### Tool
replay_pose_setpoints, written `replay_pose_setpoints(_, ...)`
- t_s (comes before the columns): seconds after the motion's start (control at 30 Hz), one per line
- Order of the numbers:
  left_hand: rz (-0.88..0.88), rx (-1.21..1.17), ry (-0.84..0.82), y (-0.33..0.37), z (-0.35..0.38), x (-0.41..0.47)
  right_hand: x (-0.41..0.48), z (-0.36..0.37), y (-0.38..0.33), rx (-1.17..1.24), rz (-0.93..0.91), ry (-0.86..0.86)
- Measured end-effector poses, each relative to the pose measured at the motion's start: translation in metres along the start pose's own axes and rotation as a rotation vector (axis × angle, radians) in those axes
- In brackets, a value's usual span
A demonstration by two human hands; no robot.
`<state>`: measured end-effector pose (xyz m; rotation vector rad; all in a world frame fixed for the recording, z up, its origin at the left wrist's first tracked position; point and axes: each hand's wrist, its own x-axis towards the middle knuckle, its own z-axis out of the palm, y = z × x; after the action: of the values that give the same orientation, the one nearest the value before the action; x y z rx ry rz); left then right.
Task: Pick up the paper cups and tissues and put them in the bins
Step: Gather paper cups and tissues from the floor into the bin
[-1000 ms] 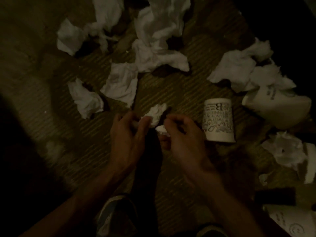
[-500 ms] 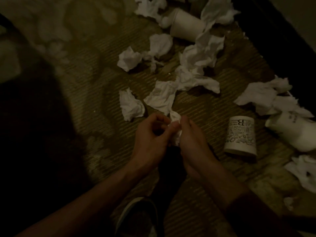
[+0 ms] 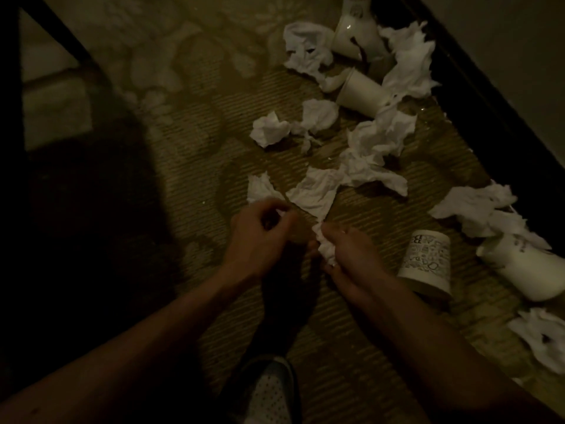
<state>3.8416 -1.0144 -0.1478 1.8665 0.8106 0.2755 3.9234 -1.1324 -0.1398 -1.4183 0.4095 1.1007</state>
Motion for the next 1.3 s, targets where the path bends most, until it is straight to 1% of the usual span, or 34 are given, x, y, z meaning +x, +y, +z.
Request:
replay_pose_setpoints(0.03,-0.033,0.050,0.061,-0.006,-0.003,0.010,0.004,0.000,0.000,0.025,0.006,-0.003)
replay_pose_setpoints(0.07,-0.066,0.128,0.086,-0.012,-0.005,0.020,0.007,-0.001,-0.001,0.046,0.002,-0.003)
replay_pose_setpoints(0.1,-0.090,0.213,0.076,-0.019,-0.007,0.030,0.010,-0.002,-0.002,0.052,-0.007,-0.002)
replay_pose_setpoints(0.17,-0.088,0.342,-0.004,-0.029,-0.008,0.046,0.015,-0.006,-0.001,0.024,-0.030,0.009)
replay_pose_setpoints(0.23,-0.043,0.456,-0.084,-0.038,-0.008,0.055,0.018,-0.009,0.001,-0.025,-0.032,0.027)
replay_pose_setpoints(0.3,-0.022,0.507,-0.101,-0.043,-0.008,0.060,0.020,-0.012,0.000,-0.043,-0.013,0.038)
replay_pose_setpoints(0.37,-0.043,0.478,-0.112,-0.042,-0.010,0.060,0.021,-0.014,0.000,-0.024,0.012,0.040)
replay_pose_setpoints(0.43,-0.054,0.411,-0.181,-0.034,-0.010,0.056,0.020,-0.013,0.000,-0.004,0.036,0.029)
replay_pose_setpoints(0.57,0.099,0.158,-0.372,0.002,0.006,0.033,0.022,-0.006,-0.006,0.089,0.087,-0.126)
replay_pose_setpoints(0.63,0.173,0.138,-0.458,0.016,0.019,0.026,0.025,-0.003,-0.013,0.161,0.088,-0.192)
replay_pose_setpoints(0.67,0.209,0.166,-0.485,0.020,0.024,0.026,0.026,-0.003,-0.016,0.169,0.071,-0.194)
replay_pose_setpoints(0.7,0.237,0.197,-0.491,0.024,0.027,0.028,0.028,-0.005,-0.018,0.154,0.046,-0.170)
replay_pose_setpoints(0.77,0.233,0.199,-0.433,0.029,0.028,0.038,0.031,-0.013,-0.021,0.107,-0.013,-0.079)
replay_pose_setpoints(0.83,0.189,0.174,-0.295,0.030,0.027,0.053,0.033,-0.025,-0.024,0.091,-0.051,-0.015)
replay_pose_setpoints(0.9,0.155,0.291,-0.189,0.023,0.028,0.070,0.038,-0.035,-0.030,0.145,-0.069,0.050)
replay_pose_setpoints(0.93,0.135,0.369,-0.196,0.018,0.029,0.077,0.040,-0.038,-0.032,0.167,-0.077,0.078)
replay_pose_setpoints(1.0,0.091,0.485,-0.287,0.009,0.035,0.086,0.045,-0.043,-0.034,0.179,-0.084,0.106)
replay_pose_setpoints(1.03,0.088,0.543,-0.325,0.003,0.040,0.089,0.046,-0.045,-0.034,0.179,-0.081,0.111)
replay_pose_setpoints(1.1,0.105,0.655,-0.347,-0.006,0.048,0.092,0.047,-0.048,-0.032,0.174,-0.067,0.118)
replay_pose_setpoints(1.23,0.158,0.667,-0.304,-0.005,0.055,0.090,0.042,-0.053,-0.029,0.189,-0.039,0.119)
replay_pose_setpoints(1.3,0.134,0.604,-0.341,0.003,0.055,0.085,0.038,-0.055,-0.029,0.146,-0.022,0.114)
